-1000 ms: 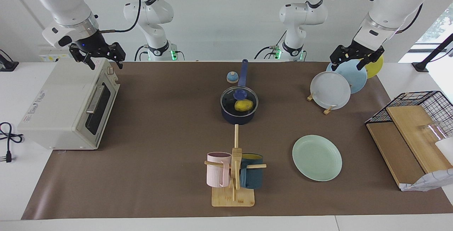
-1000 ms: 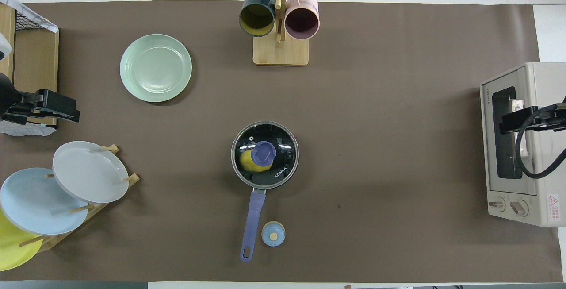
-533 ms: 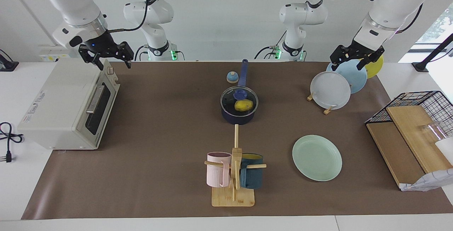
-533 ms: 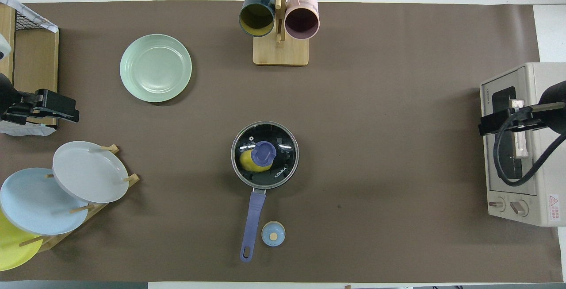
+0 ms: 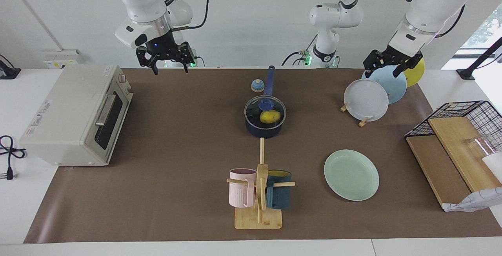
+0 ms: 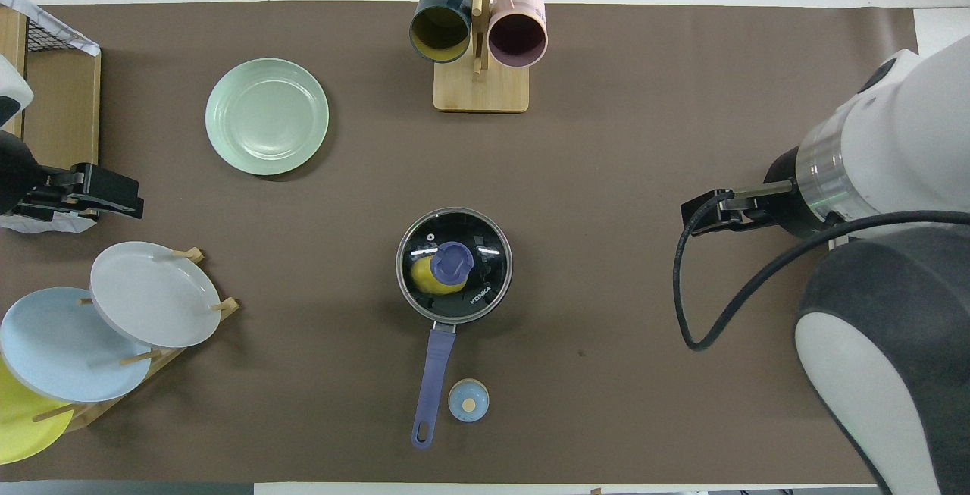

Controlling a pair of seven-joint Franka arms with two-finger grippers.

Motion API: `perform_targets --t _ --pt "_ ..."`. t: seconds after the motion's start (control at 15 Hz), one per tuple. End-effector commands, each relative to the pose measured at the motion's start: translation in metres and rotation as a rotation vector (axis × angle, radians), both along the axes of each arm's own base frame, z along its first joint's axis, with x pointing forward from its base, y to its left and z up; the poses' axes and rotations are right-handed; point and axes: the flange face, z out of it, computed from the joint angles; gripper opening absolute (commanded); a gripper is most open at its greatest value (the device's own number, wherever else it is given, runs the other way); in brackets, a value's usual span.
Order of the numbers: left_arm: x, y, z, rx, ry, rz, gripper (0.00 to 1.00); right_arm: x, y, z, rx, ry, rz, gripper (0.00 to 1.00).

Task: Transfer potato from pot to plate
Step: 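Reach the right gripper over the glass lid on the saucepan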

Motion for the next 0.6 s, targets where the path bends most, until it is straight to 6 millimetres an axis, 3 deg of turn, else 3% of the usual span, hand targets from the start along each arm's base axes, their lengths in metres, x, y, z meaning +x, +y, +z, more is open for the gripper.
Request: perform_targets --t 0.0,0.07,0.27,0.4,0.53 --pt "-0.015 -0.013 0.007 0.008 -0.003 -0.012 1.0 0.01 0.022 -0.003 0.032 0.011 -0.019 1.0" --pt "-0.02 -0.013 0.008 0.008 -0.003 -0.013 1.0 0.005 0.048 -0.007 0.031 0.02 -0.042 1.0" --pt "-0.035 -0.002 -0.013 0.014 0.039 0.002 1.0 0.004 0.126 -0.029 0.036 0.007 -0.036 1.0" --pt "-0.037 -0.005 -0.006 0.011 0.026 -0.002 1.0 0.006 0.155 -0.05 0.03 0.013 -0.101 1.0" --pt "-0.034 -0.01 -0.002 0.002 0.01 -0.016 1.0 -0.014 0.208 -0.07 -0.01 -0.004 -0.054 1.0"
